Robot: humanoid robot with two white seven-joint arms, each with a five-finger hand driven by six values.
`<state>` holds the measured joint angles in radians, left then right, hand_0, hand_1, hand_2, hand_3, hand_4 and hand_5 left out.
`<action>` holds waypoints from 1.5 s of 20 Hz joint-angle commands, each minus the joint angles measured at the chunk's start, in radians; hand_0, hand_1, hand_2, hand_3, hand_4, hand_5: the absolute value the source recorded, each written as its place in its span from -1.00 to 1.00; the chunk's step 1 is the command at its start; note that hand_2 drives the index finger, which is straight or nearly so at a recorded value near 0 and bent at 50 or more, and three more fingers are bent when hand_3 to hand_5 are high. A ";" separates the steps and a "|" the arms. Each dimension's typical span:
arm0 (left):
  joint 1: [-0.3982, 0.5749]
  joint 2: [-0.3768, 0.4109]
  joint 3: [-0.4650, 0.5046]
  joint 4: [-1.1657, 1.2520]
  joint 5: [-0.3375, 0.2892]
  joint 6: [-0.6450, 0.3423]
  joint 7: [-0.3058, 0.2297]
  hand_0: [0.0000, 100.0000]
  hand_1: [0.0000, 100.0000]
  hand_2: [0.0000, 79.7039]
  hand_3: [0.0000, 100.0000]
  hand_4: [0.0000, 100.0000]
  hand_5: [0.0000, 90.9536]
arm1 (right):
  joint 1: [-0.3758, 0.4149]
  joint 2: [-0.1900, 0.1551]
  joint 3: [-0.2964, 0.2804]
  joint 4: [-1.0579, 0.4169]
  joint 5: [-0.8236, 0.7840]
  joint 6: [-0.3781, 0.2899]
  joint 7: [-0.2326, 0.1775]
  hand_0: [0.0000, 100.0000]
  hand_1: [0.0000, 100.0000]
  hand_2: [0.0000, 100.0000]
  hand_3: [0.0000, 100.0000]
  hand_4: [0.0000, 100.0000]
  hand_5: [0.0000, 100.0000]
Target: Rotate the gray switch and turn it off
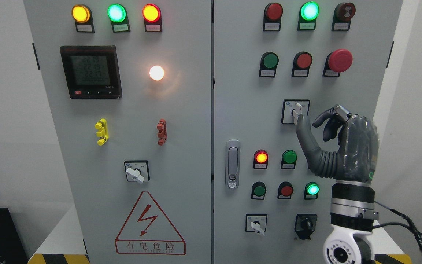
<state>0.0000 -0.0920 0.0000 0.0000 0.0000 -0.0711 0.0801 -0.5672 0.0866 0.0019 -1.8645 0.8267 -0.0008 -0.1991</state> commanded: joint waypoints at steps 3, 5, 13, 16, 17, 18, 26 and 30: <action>-0.009 0.000 0.008 -0.026 0.020 0.004 0.000 -0.76 -0.22 -1.00 -1.00 -1.00 -1.00 | 0.115 -0.097 0.033 -0.128 -0.001 -0.071 0.009 -0.35 -0.46 -0.03 0.24 -0.02 -0.17; -0.009 0.000 0.008 -0.026 0.020 0.005 0.000 -0.76 -0.22 -1.00 -1.00 -1.00 -1.00 | 0.139 -0.119 0.032 -0.140 -0.001 -0.096 0.030 -0.35 -0.49 -0.22 -0.11 -0.39 -0.57; -0.009 0.000 0.008 -0.026 0.018 0.004 0.000 -0.76 -0.22 -1.00 -1.00 -1.00 -1.00 | 0.222 -0.231 0.033 -0.220 -0.001 -0.127 0.078 -0.43 -0.71 -0.84 -0.89 -1.00 -1.00; -0.009 0.000 0.008 -0.026 0.018 0.005 0.000 -0.76 -0.22 -1.00 -1.00 -1.00 -1.00 | 0.233 -0.261 0.035 -0.222 0.002 -0.136 0.075 -0.51 -0.69 -0.90 -0.97 -1.00 -1.00; -0.009 0.000 0.008 -0.026 0.020 0.004 0.000 -0.76 -0.22 -1.00 -1.00 -1.00 -1.00 | 0.236 -0.272 0.033 -0.222 0.002 -0.145 0.075 -0.53 -0.68 -0.90 -0.98 -1.00 -1.00; -0.009 0.000 0.008 -0.026 0.018 0.005 0.000 -0.76 -0.22 -1.00 -1.00 -1.00 -1.00 | 0.242 -0.286 0.033 -0.222 0.002 -0.151 0.075 -0.54 -0.68 -0.90 -0.99 -1.00 -1.00; -0.009 0.000 0.008 -0.026 0.020 0.004 0.000 -0.76 -0.22 -1.00 -1.00 -1.00 -1.00 | 0.288 -0.300 0.033 -0.222 0.002 -0.157 0.075 -0.55 -0.69 -0.91 -1.00 -1.00 -1.00; -0.009 0.000 0.008 -0.026 0.020 0.004 0.000 -0.76 -0.22 -1.00 -1.00 -1.00 -1.00 | 0.305 -0.295 0.030 -0.222 0.002 -0.156 0.073 -0.55 -0.70 -0.92 -1.00 -1.00 -1.00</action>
<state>0.0000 -0.0920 0.0000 0.0000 0.0000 -0.0668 0.0800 -0.2892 -0.1686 0.0263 -2.0647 0.8282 -0.1590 -0.1203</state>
